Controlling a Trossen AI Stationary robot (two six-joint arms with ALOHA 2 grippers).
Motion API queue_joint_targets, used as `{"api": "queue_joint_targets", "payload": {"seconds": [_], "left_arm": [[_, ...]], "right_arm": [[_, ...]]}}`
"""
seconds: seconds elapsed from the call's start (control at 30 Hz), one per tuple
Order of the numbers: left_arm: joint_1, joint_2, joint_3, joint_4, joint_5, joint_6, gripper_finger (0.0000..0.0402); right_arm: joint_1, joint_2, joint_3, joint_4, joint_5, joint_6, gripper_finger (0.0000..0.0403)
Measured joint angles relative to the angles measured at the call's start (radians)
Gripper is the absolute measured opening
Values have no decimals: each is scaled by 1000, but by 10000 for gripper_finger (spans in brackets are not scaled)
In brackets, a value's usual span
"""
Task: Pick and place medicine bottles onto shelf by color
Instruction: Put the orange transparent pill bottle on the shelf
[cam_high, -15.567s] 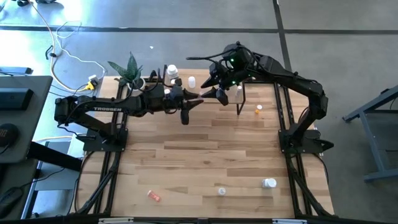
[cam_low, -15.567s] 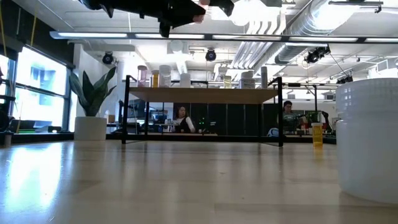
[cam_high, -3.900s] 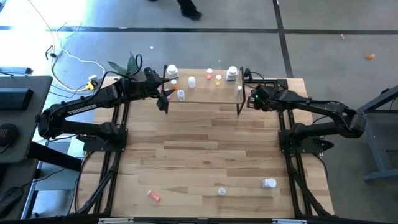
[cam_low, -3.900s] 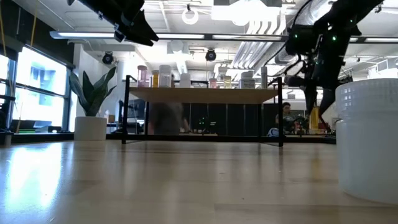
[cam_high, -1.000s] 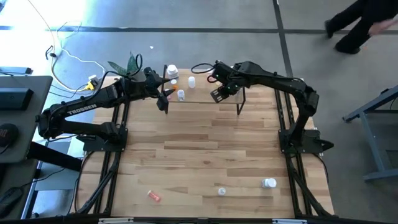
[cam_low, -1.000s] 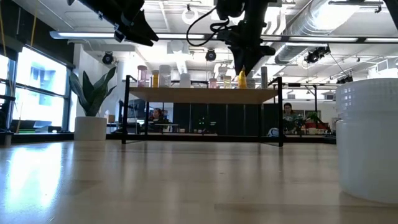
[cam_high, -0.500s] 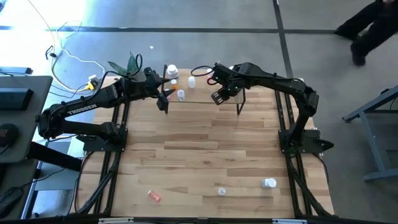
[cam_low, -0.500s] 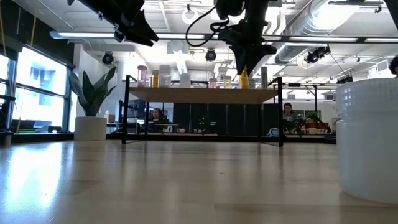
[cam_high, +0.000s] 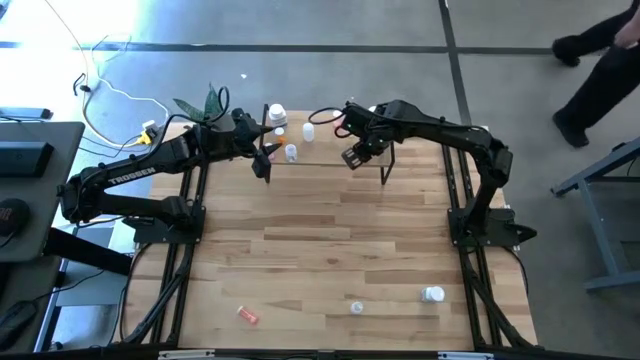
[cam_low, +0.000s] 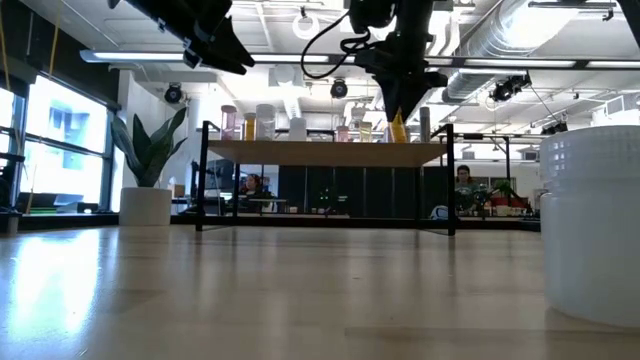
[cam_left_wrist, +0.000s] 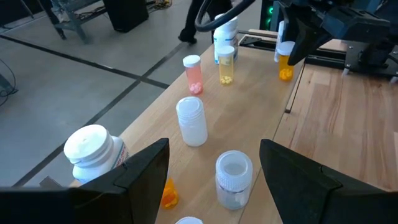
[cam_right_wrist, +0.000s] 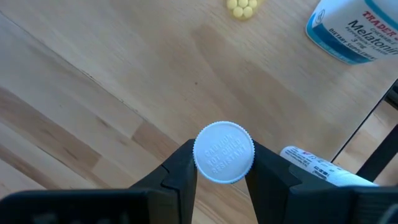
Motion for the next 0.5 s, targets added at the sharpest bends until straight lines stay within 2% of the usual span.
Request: {"api": "queue_joint_targets", "payload": {"seconds": [0.17,0.5], "left_arm": [[0,0,0,0,0,0,239],[0,0,0,0,0,0,239]], "right_arm": [[0,0,0,-1,0,-15,115],[4,0,0,-1,22,-16,170]]}}
